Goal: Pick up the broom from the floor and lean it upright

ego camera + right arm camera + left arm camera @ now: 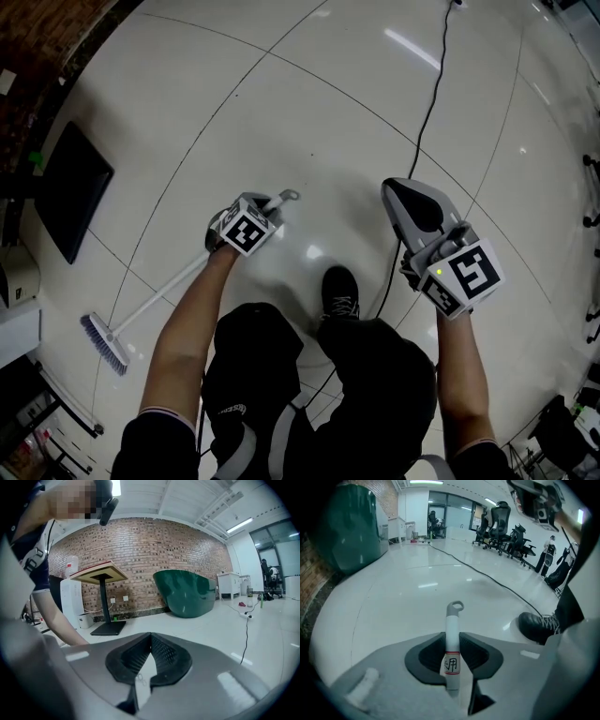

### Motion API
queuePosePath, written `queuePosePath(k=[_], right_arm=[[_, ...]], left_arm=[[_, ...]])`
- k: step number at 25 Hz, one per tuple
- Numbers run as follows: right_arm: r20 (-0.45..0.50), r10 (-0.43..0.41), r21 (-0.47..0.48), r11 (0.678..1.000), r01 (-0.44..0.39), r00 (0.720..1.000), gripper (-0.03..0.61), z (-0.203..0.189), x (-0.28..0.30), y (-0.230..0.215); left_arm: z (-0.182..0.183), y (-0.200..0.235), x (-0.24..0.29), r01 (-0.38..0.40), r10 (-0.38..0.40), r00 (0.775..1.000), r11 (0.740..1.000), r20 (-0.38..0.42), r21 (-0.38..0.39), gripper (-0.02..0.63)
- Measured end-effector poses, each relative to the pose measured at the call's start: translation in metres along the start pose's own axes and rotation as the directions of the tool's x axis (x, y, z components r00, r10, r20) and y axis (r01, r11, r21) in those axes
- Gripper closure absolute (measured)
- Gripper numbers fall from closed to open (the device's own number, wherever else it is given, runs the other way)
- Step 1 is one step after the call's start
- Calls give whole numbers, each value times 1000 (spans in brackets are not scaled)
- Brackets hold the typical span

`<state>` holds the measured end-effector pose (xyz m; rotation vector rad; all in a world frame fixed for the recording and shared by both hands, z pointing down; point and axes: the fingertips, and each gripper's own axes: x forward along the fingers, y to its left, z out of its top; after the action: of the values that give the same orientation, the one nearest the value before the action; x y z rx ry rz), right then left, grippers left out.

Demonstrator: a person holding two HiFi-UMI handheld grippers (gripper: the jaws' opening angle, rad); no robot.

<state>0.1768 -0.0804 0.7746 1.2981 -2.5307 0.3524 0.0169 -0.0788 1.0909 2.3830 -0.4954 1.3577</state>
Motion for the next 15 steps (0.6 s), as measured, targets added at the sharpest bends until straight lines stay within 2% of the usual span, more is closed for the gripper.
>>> queuePosePath(k=[6,11,15], right_arm=[[-16,31,-6,1000,-31,999,572,60,-4,14],[-5,84,1,996,-84,996,574,147,-10,44],[3,132,5,991,-132,991,574,218,-17,67]], left_arm=[[55,9,-105,-47,49,991,999,128,-15,522],[97,17,-221,-81,86,974,996,208,-36,523],[135,27,-318,-143,155,952,988,266,-64,525]])
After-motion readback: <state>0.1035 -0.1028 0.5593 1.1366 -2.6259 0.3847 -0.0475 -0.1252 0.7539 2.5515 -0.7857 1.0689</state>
